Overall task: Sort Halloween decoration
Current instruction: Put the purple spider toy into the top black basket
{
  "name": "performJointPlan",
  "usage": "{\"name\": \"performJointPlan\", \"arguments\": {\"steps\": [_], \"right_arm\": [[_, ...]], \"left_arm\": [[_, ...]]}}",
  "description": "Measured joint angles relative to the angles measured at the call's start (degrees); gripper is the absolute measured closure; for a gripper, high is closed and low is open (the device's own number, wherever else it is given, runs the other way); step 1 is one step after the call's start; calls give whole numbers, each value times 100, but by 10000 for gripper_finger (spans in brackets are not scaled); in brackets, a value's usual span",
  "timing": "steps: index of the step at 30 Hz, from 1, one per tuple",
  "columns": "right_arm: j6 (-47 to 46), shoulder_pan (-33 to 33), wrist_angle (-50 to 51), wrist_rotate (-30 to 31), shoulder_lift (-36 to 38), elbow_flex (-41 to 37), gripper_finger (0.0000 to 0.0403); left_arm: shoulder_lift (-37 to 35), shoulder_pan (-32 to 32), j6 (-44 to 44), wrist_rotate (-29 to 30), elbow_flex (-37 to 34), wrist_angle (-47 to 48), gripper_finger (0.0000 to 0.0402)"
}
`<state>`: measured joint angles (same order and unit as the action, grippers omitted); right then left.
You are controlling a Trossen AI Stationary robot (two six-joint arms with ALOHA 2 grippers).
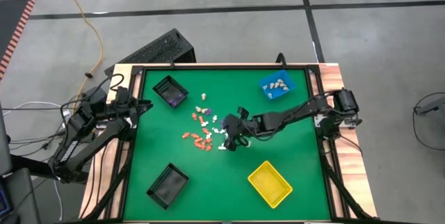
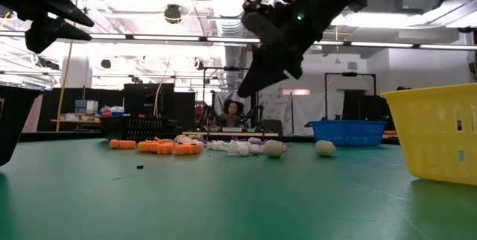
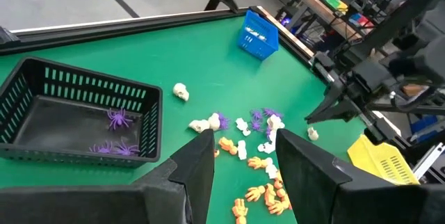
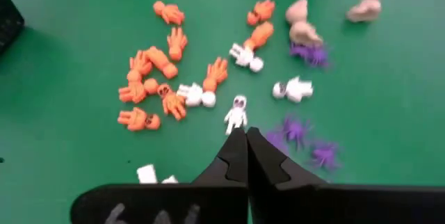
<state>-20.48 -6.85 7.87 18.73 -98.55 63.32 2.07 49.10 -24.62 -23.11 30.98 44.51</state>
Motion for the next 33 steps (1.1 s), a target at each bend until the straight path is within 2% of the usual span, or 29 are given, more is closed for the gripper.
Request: {"name": "performJointPlan", "arguments": {"steps": [2,7,15,17,24,28,33], "right_arm": [[295,39,83,-384,1,23,378],[593,-145,513,-1008,1,21,313],[1297,-274,576,-978,-12,17,189],[1395,-227,657,-942,-14,17,169],[1994,-67,656,-953,-324,16,170],[2014,-102,724,-952,-622,14,172],[2012,-96,713,-658,-681,16,173]], "left_arm": [[0,2,0,0,0,2,258],[0,1,21,1,0,4,258],[2,2,94,192,0,7,258],[2,1,92,196,0,4,258],[2,0,35,192,0,24,258],[2,1,-13,191,0,30,258],[2,2,-25,245,0,24,258]]}}
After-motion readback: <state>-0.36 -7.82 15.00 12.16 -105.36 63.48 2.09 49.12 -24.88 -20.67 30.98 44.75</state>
